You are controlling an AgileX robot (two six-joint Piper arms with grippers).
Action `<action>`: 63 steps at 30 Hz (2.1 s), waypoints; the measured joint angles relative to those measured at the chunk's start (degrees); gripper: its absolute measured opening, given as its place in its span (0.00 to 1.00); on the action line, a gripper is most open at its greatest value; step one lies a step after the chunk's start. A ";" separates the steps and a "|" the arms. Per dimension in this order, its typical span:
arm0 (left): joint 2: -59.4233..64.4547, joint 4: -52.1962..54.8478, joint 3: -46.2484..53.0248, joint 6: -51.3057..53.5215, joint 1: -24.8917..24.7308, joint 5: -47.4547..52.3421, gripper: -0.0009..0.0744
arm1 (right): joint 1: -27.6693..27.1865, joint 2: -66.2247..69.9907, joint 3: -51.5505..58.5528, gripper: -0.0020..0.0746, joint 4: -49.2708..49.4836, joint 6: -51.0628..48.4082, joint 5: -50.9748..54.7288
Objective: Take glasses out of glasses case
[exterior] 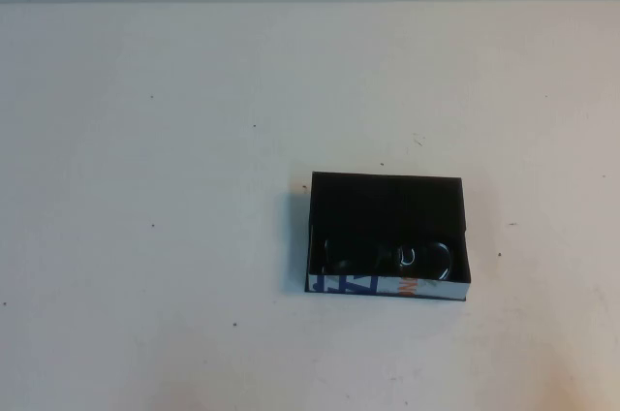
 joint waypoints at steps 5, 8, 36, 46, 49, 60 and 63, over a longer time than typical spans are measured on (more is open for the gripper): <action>0.00 0.00 0.00 0.00 0.00 0.00 0.01 | 0.00 0.00 0.00 0.00 0.00 0.00 0.00; 0.00 0.00 0.00 0.00 0.00 0.00 0.01 | 0.00 0.00 0.00 0.00 0.00 0.00 0.00; 0.00 0.00 0.00 0.00 0.00 0.00 0.01 | 0.00 0.00 0.00 0.00 10.02 0.00 0.00; 0.00 0.00 0.00 0.00 0.00 0.00 0.01 | 0.00 0.00 0.00 0.00 52.35 0.00 -2.98; 0.00 0.00 0.00 0.00 0.00 0.00 0.01 | 0.00 0.00 0.00 0.00 51.59 0.00 -5.12; 0.00 0.00 0.00 0.00 0.00 0.00 0.01 | 0.00 1.38 -8.57 0.00 41.68 -12.65 3.36; 0.00 0.00 0.00 0.00 0.00 0.00 0.01 | 0.00 8.22 -16.97 0.00 34.42 -13.96 7.57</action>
